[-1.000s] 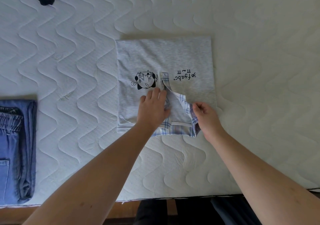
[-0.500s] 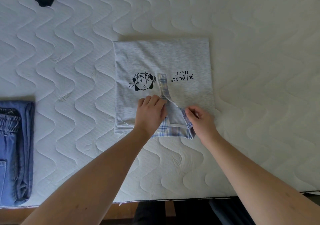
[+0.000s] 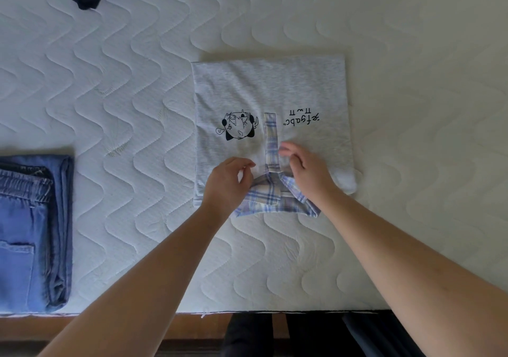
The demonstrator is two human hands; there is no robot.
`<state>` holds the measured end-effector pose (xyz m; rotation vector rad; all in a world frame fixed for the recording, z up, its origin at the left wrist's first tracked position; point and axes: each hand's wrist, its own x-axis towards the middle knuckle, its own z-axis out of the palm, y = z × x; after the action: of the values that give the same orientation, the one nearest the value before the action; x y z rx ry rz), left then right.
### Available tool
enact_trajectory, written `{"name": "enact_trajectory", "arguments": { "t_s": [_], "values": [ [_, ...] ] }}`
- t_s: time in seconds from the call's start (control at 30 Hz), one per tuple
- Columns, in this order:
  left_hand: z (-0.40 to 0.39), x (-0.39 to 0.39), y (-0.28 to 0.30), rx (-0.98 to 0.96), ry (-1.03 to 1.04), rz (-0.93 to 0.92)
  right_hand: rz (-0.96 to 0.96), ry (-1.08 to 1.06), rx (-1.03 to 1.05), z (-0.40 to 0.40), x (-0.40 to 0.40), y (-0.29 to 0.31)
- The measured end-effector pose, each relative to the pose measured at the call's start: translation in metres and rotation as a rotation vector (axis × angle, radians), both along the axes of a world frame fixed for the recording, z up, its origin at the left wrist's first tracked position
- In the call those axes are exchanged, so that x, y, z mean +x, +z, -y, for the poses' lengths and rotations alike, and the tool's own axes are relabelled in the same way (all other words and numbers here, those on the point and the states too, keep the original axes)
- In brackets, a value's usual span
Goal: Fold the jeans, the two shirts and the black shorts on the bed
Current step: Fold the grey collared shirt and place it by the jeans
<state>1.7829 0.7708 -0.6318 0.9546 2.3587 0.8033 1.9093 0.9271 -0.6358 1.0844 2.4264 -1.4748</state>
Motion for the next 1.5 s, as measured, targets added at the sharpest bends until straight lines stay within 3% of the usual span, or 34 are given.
{"name": "enact_trajectory", "arguments": {
  "t_s": [0.13,0.23,0.37,0.5,0.63,0.8,0.93,1.1,1.23,1.3,1.4,1.5],
  "values": [
    [0.011,-0.003,0.007,-0.034,-0.148,0.083,0.125,0.195,0.031,-0.002,-0.014,0.005],
    [0.020,0.004,0.004,-0.078,-0.397,0.002,0.100,0.185,-0.085,-0.005,-0.003,0.011],
    [0.028,0.020,-0.007,-0.195,-0.613,-0.201,0.076,0.175,-0.048,-0.007,0.032,0.006],
    [0.022,0.026,-0.015,-0.041,-0.431,-0.269,0.101,0.342,0.055,-0.001,0.061,0.005],
    [0.011,0.021,-0.005,-0.094,-0.144,0.057,0.092,0.417,0.341,0.009,0.069,-0.007],
    [-0.008,0.001,-0.002,-0.195,0.166,0.285,-0.019,0.279,0.436,0.011,0.059,-0.012],
    [-0.022,-0.008,-0.004,-0.256,0.122,0.287,-0.066,0.240,0.372,0.010,0.046,-0.010],
    [-0.025,-0.007,-0.006,-0.213,0.118,0.252,0.118,0.016,0.102,0.002,0.029,-0.002],
    [-0.014,0.001,-0.005,0.031,0.082,-0.096,0.157,-0.029,0.027,-0.004,0.020,-0.005],
    [-0.015,0.007,-0.006,0.094,-0.081,-0.093,0.176,-0.018,0.019,-0.006,0.018,-0.004],
    [-0.027,0.015,-0.007,-0.014,-0.293,0.044,0.194,0.032,0.013,-0.007,0.019,-0.003],
    [-0.046,0.017,-0.007,-0.185,-0.305,0.068,0.193,-0.041,-0.074,-0.009,0.030,-0.001]
  ]
}}
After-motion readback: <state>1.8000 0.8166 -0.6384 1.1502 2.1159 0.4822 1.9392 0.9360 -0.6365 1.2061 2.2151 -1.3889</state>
